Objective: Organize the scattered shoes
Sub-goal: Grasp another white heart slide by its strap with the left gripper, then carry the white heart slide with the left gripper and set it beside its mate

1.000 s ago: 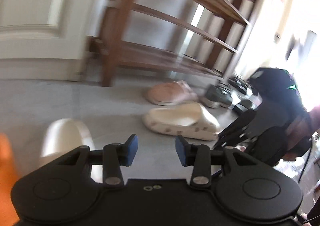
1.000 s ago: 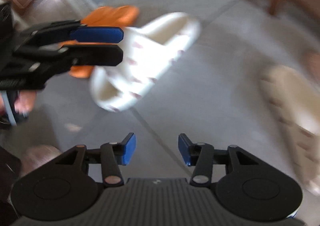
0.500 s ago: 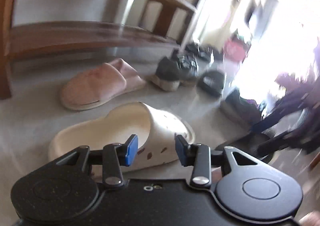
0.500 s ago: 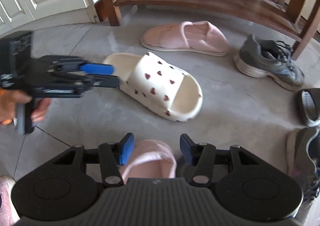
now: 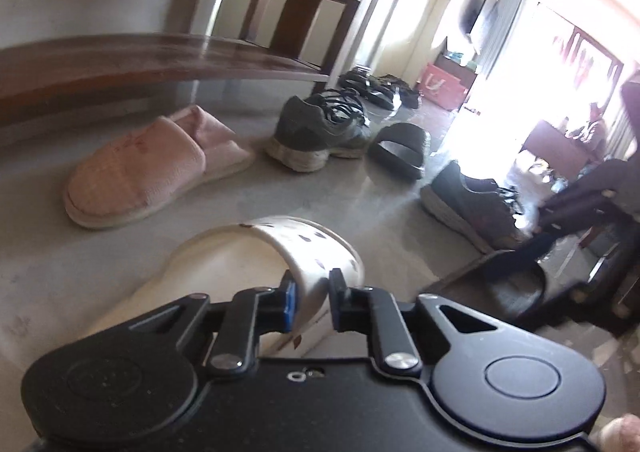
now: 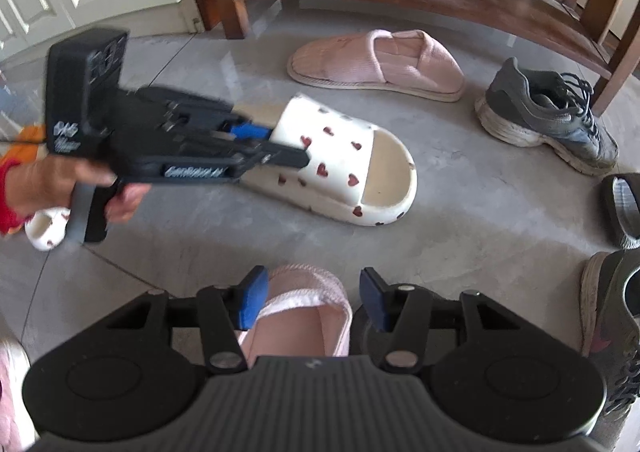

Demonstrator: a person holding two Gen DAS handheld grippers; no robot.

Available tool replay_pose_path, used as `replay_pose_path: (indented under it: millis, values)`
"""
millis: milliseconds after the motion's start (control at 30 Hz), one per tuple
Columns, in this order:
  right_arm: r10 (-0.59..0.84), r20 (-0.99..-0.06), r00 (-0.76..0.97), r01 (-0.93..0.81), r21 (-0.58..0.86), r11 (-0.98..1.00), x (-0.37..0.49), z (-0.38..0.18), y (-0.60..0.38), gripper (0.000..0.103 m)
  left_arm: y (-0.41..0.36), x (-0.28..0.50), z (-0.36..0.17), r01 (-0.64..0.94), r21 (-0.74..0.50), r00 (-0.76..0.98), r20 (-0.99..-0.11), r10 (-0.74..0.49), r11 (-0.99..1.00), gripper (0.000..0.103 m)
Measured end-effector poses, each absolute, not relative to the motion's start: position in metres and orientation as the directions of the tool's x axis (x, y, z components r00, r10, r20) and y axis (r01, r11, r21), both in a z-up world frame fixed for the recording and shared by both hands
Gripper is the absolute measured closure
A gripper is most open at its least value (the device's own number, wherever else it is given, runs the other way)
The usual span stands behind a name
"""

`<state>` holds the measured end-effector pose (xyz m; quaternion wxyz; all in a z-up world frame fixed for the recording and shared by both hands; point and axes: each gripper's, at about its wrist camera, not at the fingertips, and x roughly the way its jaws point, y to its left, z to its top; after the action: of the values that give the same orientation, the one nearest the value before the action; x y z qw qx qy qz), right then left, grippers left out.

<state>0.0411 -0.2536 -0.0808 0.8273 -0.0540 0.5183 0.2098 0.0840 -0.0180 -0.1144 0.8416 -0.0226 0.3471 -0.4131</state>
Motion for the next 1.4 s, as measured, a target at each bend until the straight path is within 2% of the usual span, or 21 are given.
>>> replay_pose_path:
  millis: [300, 533, 867, 1000, 1167, 1400]
  values:
    - [0.306, -0.878, 0.369, -0.5, 0.09, 0.861, 0.057, -0.093, -0.221, 0.048, 0.036, 0.032, -0.108, 0.673, -0.328, 0.394, -0.599, -0.697, 0.663, 0.093]
    - [0.392, -0.883, 0.259, -0.736, 0.082, 0.672, 0.05, -0.106, -0.164, 0.048, 0.068, -0.001, -0.102, 0.663, -0.332, 0.373, -0.63, -0.681, 0.671, 0.093]
    - [0.368, -0.918, 0.145, -0.882, 0.048, 0.468, 0.03, -0.129, -0.122, 0.048, 0.084, -0.02, -0.099, 0.641, -0.332, 0.384, -0.641, -0.664, 0.692, 0.092]
    - [0.372, -0.92, 0.125, -0.895, 0.058, 0.443, 0.035, -0.136, -0.112, 0.05, 0.085, -0.027, -0.094, 0.62, -0.339, 0.405, -0.634, -0.659, 0.708, 0.08]
    - [0.382, -0.919, 0.102, -0.906, 0.073, 0.418, 0.03, -0.139, -0.103, 0.048, 0.093, -0.044, -0.084, 0.586, -0.326, 0.452, -0.629, -0.633, 0.742, 0.077]
    - [0.399, -0.915, 0.051, -0.888, 0.141, 0.437, 0.024, -0.139, -0.108, 0.048, 0.101, -0.079, -0.086, 0.517, -0.307, 0.458, -0.689, -0.561, 0.799, 0.073]
